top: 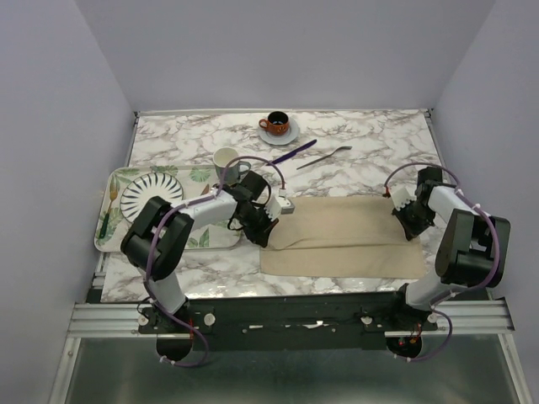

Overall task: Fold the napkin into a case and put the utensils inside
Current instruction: Fold and flatten the napkin at the center of the board.

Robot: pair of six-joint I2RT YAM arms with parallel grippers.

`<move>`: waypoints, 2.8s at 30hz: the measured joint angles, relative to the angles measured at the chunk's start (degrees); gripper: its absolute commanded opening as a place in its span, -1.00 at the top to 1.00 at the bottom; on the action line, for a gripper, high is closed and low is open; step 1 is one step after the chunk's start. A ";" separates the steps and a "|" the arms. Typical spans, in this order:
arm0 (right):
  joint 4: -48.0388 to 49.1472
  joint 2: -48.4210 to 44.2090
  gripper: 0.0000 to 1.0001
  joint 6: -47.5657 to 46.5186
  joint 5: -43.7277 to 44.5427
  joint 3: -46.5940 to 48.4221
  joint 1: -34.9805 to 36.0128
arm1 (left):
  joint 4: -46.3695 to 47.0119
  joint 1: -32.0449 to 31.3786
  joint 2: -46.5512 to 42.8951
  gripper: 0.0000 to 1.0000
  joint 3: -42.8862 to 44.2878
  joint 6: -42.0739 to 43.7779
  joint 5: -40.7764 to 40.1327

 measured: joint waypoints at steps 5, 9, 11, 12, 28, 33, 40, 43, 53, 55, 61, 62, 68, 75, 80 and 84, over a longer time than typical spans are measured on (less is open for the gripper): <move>-0.94 1.77 0.99 1.40 0.07 1.77 -0.04 | -0.02 2.60 3.39 1.00 3.10 0.13 -1.05; -0.90 3.50 0.99 2.25 -0.33 4.13 -0.04 | 0.31 5.14 4.61 1.00 6.01 0.92 -1.62; -0.90 3.78 0.99 2.58 -0.98 5.18 -0.02 | 0.15 5.53 4.50 1.00 6.86 1.36 -1.68; -1.05 3.65 0.99 2.60 -1.18 5.55 -0.04 | 0.11 5.64 4.37 1.00 7.13 1.57 -1.66; -9.31 -14.38 0.99 1.09 -3.48 2.29 -0.04 | -4.96 5.73 -9.11 1.00 6.01 2.82 -1.33; -7.13 -12.07 0.99 0.44 -2.60 -4.59 -0.04 | -4.22 4.96 -7.96 1.00 2.27 2.97 -1.31; -2.75 -5.16 0.99 0.61 -1.29 -4.79 -0.15 | -0.33 3.87 -2.80 1.00 -0.37 1.68 -1.36; -2.38 -5.16 0.94 0.48 -1.22 -4.74 -0.15 | 0.94 3.85 -2.43 1.00 -1.51 1.66 -1.36; -3.89 -7.56 0.71 -1.68 -2.45 -4.37 -0.17 | 1.90 3.61 -6.23 0.54 -3.93 3.26 -1.25; -4.42 -8.76 0.58 -2.56 -2.75 -4.37 -0.17 | 1.49 3.48 -7.96 0.42 -4.48 4.35 -1.27; -5.64 -11.26 0.57 -5.81 -3.34 -4.96 -0.26 | -0.22 1.99 -10.60 0.38 -6.67 7.93 -1.25; -5.81 -11.67 0.58 -6.23 -3.37 -5.27 -0.26 | -0.57 1.62 -10.97 0.38 -7.15 8.48 -1.25; -6.25 -15.67 0.37 -11.65 -3.15 -10.10 -0.28 | -2.29 -0.74 -14.91 0.37 -10.64 12.20 -1.33; -6.78 -18.25 -0.04 -14.32 -2.34 -12.28 -0.66 | -2.80 -1.68 -18.40 0.11 -12.72 13.60 -2.78; -8.68 -20.50 0.00 -14.45 -2.45 -11.19 -1.11 | -2.34 -2.03 -22.97 0.06 -13.73 13.07 -4.48; -10.27 -20.98 0.00 -14.12 -3.17 -9.55 -1.16 | -1.25 -4.13 -23.82 0.06 -13.81 12.87 -6.25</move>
